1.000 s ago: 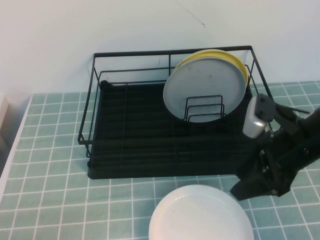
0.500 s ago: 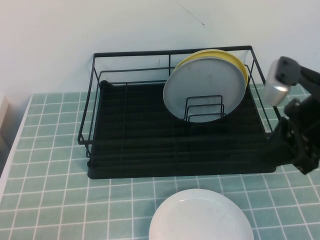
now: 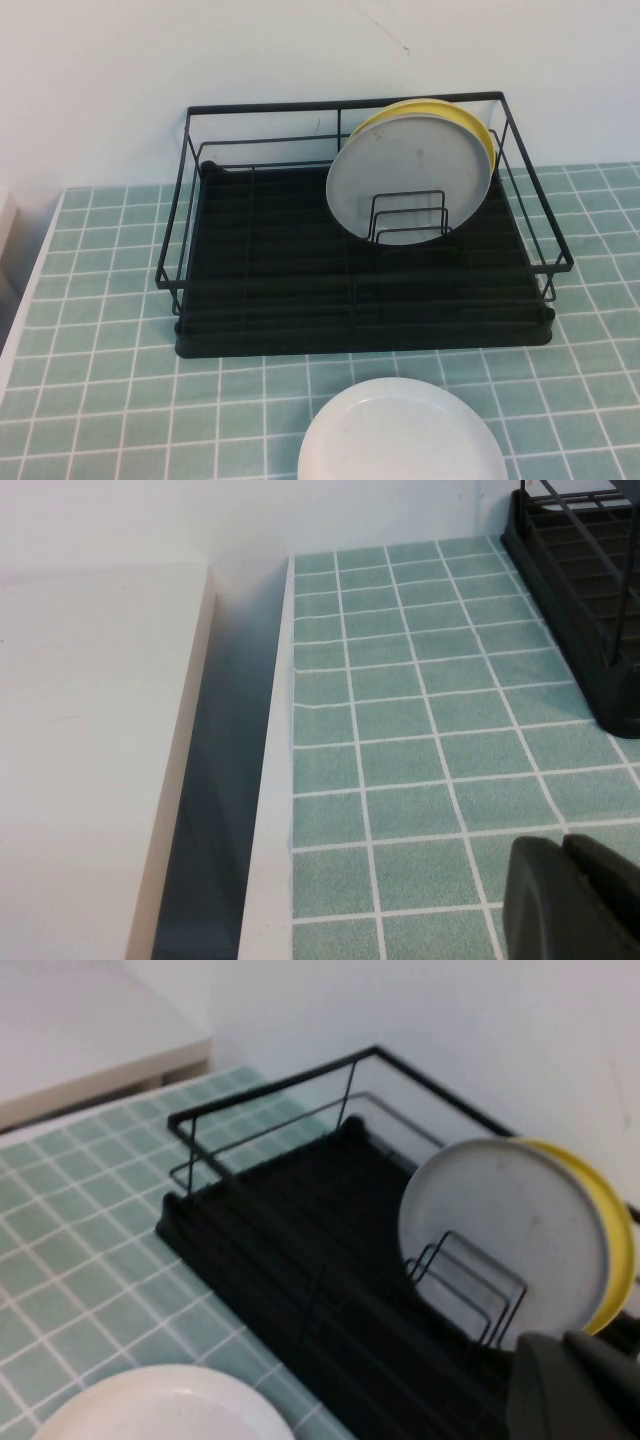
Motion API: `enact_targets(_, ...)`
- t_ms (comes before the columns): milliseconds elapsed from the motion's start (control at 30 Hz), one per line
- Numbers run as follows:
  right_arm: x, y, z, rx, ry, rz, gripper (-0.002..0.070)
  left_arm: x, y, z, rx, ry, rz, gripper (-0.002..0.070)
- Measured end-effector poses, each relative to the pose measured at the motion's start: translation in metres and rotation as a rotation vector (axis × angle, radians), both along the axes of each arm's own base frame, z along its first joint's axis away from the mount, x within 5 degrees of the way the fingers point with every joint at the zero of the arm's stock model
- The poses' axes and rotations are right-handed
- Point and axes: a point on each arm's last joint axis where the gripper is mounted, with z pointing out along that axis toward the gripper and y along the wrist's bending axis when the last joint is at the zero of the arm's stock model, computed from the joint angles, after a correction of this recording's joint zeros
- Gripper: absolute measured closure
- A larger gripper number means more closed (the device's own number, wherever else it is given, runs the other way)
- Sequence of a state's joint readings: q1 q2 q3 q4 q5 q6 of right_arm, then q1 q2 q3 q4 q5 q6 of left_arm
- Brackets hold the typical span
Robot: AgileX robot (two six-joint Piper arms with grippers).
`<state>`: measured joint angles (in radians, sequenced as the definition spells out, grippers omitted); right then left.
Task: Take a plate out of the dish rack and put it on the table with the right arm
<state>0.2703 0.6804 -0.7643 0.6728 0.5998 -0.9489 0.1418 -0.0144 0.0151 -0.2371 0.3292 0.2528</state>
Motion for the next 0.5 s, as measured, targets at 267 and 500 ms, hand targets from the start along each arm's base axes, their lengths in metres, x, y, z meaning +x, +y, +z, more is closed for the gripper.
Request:
enact_targets(267,-0.044,-0.017,-0.019,0.084,-0.149,-0.063,0.0672,0.0,0.0,0.0,0.0,0.0,0.0,0.0678)
enact_targets(500,-0.048,-0.014,-0.045,0.058,0.01,-0.025,0.0675,0.0,0.0,0.0,-0.002,0.001,-0.001,0.0678)
